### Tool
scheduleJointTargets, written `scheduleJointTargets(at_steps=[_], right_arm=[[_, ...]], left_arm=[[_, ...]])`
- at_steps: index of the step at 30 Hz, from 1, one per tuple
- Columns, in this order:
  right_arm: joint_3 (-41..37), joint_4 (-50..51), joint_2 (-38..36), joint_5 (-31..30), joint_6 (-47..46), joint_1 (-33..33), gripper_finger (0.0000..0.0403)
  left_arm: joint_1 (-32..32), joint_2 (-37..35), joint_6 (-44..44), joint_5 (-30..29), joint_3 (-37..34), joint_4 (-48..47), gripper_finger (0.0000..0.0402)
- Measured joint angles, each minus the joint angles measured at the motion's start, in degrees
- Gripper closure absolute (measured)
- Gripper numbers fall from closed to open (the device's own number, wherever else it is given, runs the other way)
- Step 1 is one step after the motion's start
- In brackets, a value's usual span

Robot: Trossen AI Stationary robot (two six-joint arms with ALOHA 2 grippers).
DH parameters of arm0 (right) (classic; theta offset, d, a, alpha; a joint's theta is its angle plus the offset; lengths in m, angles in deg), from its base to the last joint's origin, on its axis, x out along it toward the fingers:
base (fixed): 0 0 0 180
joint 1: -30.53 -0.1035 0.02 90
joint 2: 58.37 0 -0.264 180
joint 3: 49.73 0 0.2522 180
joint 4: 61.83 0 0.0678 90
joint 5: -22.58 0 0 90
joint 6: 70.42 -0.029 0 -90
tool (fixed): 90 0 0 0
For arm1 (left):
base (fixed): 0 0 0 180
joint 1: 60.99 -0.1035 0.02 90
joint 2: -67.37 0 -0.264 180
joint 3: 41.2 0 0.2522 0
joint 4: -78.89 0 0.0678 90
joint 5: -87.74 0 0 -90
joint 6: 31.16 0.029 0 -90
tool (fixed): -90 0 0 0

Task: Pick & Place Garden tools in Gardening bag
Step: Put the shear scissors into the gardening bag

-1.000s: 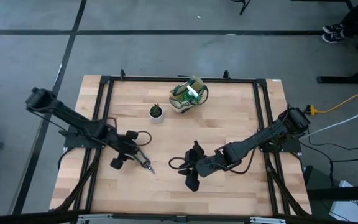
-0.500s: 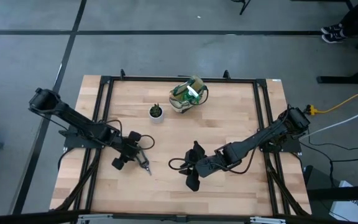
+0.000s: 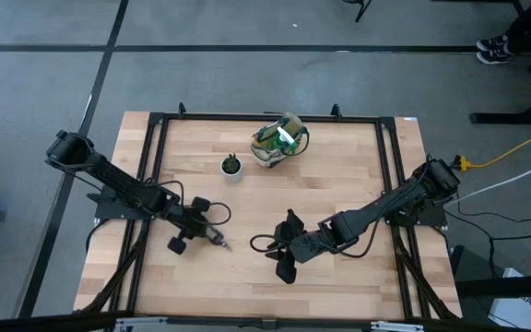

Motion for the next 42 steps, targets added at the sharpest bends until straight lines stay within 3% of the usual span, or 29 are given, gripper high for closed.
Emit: scheduleJointTargets(at_steps=[2,10,20,28,33,42], right_arm=[[0.0,0.0,0.0,0.0,0.0,0.0,0.0286],[0.0,0.0,0.0,0.0,0.0,0.0,0.0286],[0.0,-3.2,0.0,-0.2,0.0,0.2,0.0286],[0.0,-5.6,0.0,-0.6,0.0,0.8,0.0286],[0.0,-5.6,0.0,-0.8,-5.7,3.0,0.0283],[0.0,-5.6,0.0,4.4,-16.4,7.9,0.0215]], left_arm=[[0.0,0.0,-3.9,0.0,0.0,0.7,0.0379],[0.0,0.1,-16.6,0.0,-0.2,4.3,0.0380],[0.0,0.2,-16.7,-5.2,7.4,-2.6,0.0380],[0.0,0.2,-13.8,-15.7,15.7,-12.2,0.0380],[0.0,0.1,-12.2,-23.0,21.1,-18.9,0.0380],[0.0,-2.1,-12.6,-37.0,27.9,-25.2,0.0380]])
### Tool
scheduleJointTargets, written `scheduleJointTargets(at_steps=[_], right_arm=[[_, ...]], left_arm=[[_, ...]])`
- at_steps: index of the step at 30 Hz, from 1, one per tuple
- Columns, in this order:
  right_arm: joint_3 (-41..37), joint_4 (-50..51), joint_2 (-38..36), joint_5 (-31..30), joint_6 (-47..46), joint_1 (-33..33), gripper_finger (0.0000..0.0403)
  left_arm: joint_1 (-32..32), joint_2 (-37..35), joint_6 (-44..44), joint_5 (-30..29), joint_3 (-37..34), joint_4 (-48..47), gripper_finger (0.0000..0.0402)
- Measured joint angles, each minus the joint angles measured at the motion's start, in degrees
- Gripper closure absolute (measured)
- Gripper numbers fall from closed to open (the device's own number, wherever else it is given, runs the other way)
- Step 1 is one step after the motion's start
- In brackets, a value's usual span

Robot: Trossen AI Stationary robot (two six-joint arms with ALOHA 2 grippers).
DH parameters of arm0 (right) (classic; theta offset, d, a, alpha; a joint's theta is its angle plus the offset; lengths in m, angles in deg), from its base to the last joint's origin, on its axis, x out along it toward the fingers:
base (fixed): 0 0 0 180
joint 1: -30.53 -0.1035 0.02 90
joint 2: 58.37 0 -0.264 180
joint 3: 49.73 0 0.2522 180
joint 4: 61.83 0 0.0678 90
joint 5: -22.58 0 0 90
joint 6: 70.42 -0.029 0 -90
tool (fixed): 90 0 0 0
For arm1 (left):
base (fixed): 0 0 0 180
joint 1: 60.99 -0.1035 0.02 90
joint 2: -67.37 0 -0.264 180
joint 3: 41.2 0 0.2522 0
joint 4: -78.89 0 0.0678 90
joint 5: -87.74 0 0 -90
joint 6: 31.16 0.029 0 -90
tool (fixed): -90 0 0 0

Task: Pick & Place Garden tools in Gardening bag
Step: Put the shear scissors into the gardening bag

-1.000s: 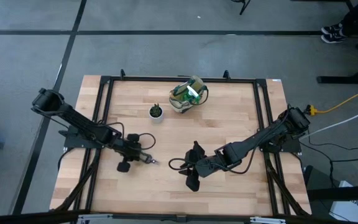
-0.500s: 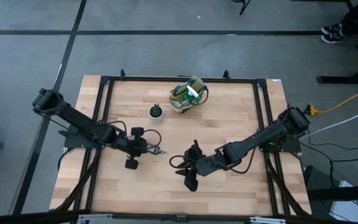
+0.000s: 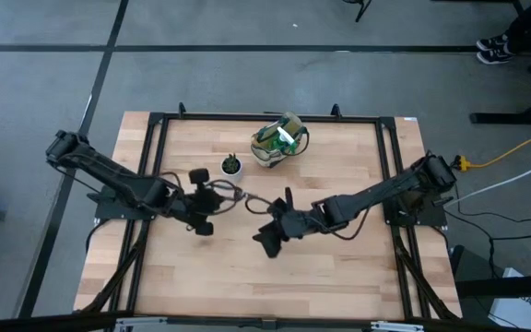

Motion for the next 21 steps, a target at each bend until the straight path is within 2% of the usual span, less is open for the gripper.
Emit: scheduleJointTargets(at_steps=[7,15,21], right_arm=[[0.0,-4.2,0.0,0.8,-1.3,2.8,0.0168],[0.0,-15.2,0.0,-5.4,-1.3,7.2,0.0166],[0.0,-21.5,0.0,-5.6,-1.4,11.0,0.0166]], left_arm=[[0.0,-7.6,-2.8,-7.5,0.5,0.6,0.0380],[0.0,-12.3,-6.0,-11.3,0.5,3.7,0.0380],[0.0,-12.4,-4.3,-11.2,0.5,8.9,0.0379]])
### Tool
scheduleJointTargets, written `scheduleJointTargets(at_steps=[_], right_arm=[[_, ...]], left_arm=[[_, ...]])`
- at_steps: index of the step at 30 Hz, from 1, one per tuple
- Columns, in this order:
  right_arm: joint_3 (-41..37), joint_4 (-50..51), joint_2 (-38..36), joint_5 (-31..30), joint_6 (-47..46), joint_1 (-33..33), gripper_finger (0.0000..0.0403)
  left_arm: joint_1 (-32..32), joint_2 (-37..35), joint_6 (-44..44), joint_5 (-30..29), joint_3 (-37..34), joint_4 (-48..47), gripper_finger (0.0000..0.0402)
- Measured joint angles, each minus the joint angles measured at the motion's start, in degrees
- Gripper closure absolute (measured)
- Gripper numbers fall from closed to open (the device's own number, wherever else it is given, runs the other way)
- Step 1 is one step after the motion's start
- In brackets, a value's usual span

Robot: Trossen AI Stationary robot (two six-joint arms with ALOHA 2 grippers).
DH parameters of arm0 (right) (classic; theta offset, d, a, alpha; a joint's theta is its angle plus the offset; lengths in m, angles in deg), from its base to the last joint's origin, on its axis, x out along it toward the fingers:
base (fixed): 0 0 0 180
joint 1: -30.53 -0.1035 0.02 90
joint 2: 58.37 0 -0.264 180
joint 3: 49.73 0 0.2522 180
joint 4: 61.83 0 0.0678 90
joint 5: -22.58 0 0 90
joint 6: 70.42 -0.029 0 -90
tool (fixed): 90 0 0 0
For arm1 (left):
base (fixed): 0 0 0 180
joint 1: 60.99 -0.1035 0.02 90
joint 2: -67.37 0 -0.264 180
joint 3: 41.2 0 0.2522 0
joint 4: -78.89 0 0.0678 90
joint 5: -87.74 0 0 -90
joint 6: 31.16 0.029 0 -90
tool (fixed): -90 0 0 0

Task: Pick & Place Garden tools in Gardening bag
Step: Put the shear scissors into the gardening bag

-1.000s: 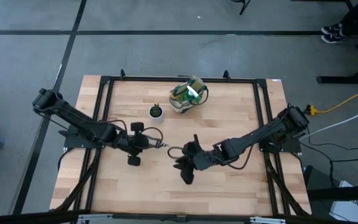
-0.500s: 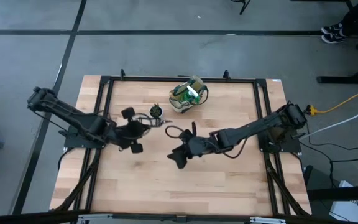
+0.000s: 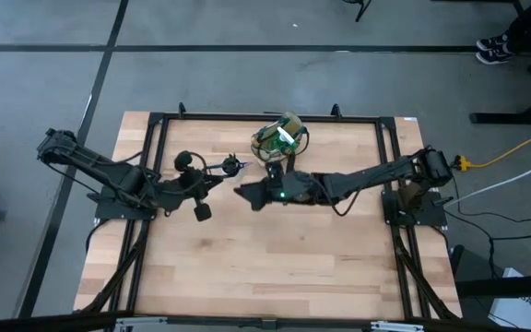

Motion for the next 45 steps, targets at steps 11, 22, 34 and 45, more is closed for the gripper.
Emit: scheduleJointTargets(at_steps=[11,22,34,45], right_arm=[[0.0,-8.1,0.0,-0.2,0.0,5.2,0.0168],[0.0,-8.1,0.0,-0.1,0.0,5.9,0.0299],[0.0,-7.4,-0.1,4.0,4.0,8.1,0.0381],[0.0,-7.8,-0.1,9.7,8.9,9.9,0.0384]], left_arm=[[-0.1,0.0,8.5,-1.1,0.0,3.4,0.0379],[-1.3,0.0,14.8,-2.1,0.0,3.3,0.0370],[-6.2,0.0,14.8,4.8,0.0,5.2,0.0362],[-6.1,0.0,8.7,6.7,0.3,5.8,0.0336]])
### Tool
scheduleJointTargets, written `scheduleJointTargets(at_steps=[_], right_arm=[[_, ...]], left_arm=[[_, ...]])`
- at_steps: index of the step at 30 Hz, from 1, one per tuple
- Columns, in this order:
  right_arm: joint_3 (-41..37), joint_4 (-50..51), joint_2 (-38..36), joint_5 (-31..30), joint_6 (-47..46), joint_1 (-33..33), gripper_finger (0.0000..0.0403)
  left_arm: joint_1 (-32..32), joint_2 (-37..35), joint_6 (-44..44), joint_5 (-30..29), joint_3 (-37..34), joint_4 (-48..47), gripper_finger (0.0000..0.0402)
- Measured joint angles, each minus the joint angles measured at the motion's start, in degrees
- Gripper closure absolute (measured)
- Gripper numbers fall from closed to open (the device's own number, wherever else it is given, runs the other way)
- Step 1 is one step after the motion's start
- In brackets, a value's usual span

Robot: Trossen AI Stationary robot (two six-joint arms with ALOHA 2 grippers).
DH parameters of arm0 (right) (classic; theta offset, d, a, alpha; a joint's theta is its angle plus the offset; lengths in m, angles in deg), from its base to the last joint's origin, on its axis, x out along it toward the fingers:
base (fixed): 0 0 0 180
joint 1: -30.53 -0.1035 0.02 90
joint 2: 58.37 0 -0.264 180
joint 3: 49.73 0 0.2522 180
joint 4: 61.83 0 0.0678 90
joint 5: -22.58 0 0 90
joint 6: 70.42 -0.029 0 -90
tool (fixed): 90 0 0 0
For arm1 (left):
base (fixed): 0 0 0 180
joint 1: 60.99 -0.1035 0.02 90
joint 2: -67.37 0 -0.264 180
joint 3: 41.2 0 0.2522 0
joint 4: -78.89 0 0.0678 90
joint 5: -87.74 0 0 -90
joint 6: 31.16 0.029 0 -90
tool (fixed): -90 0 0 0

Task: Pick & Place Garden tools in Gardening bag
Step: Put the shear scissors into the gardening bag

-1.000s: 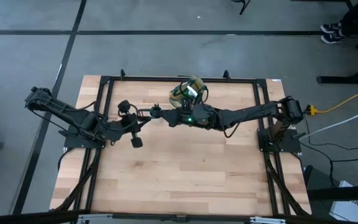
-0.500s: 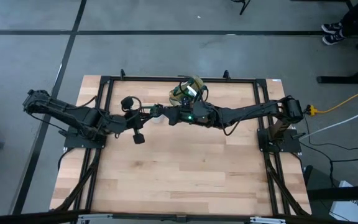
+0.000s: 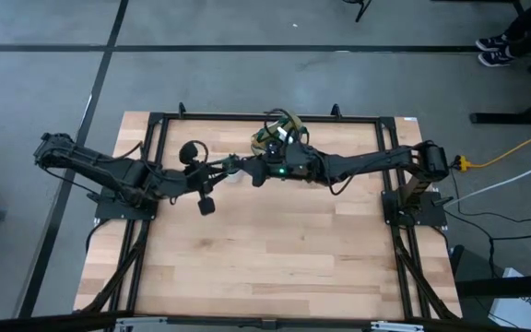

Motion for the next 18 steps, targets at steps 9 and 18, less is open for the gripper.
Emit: scheduleJointTargets(at_steps=[9,18], right_arm=[[0.0,2.1,-0.6,4.9,-0.6,1.9,0.0384],[0.0,9.8,-4.3,7.3,-0.4,2.5,0.0385]], left_arm=[[0.1,0.0,-6.0,5.2,3.0,0.5,0.0247],[0.1,-0.3,-7.4,12.7,3.7,0.2,0.0213]])
